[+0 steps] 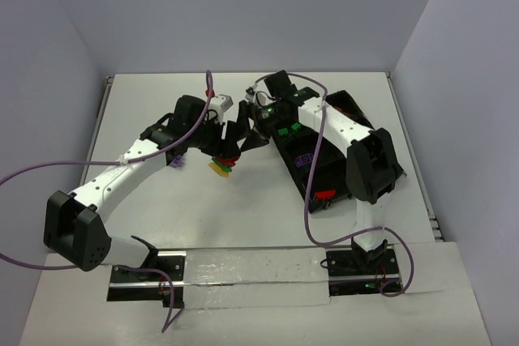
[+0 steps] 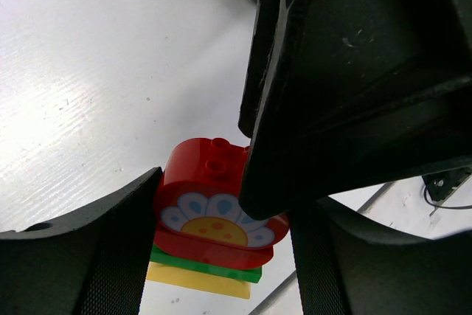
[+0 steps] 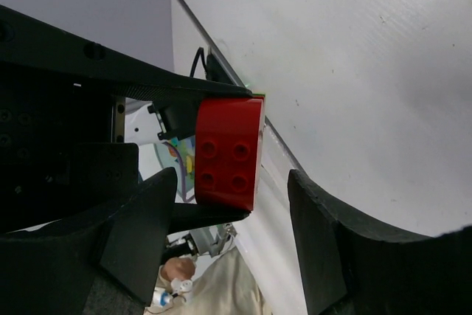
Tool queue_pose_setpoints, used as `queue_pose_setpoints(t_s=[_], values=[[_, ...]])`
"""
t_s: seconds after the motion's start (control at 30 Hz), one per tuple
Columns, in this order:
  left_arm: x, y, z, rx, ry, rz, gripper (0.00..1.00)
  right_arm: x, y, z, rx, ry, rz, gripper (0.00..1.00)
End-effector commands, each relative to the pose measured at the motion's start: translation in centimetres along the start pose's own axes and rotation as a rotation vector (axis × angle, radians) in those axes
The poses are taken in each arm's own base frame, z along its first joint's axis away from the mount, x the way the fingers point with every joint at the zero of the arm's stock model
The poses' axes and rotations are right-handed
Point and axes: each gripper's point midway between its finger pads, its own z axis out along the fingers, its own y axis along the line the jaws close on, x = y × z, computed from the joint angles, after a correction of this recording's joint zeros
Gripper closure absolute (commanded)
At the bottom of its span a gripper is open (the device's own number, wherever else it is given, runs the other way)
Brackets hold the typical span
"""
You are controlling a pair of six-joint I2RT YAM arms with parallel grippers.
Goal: Sort the legos into containers by color
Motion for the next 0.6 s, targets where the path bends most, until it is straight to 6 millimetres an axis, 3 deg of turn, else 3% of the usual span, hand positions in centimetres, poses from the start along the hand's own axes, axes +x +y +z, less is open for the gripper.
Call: queue_pose_setpoints(t_s=[0.0,0.4,0.5,0.57], values=[[-2.6,-0.5,-0.3,0.000,-0.061,0.048,0.89,1.0,2.0,0.1,-0.077,0.070,-0.075,0.34],[-2.5,-0.6,-0.1,-0.031,-0.033,0.090,0.90,1.0,1.2,1.7,-0.107,0.112,-0.024,0.40],[-2.6,-0.4,-0.1,-0.050,-0.034,0.094,0.90,1.2,1.0,1.9,-0.106,0.120,-0.025,0.46],[-2.8,-0.3,-0.2,-0.059,-0.041,0.099,0.89,1.3,0.9,1.9,-0.112,0.124,-0.025,0.58]])
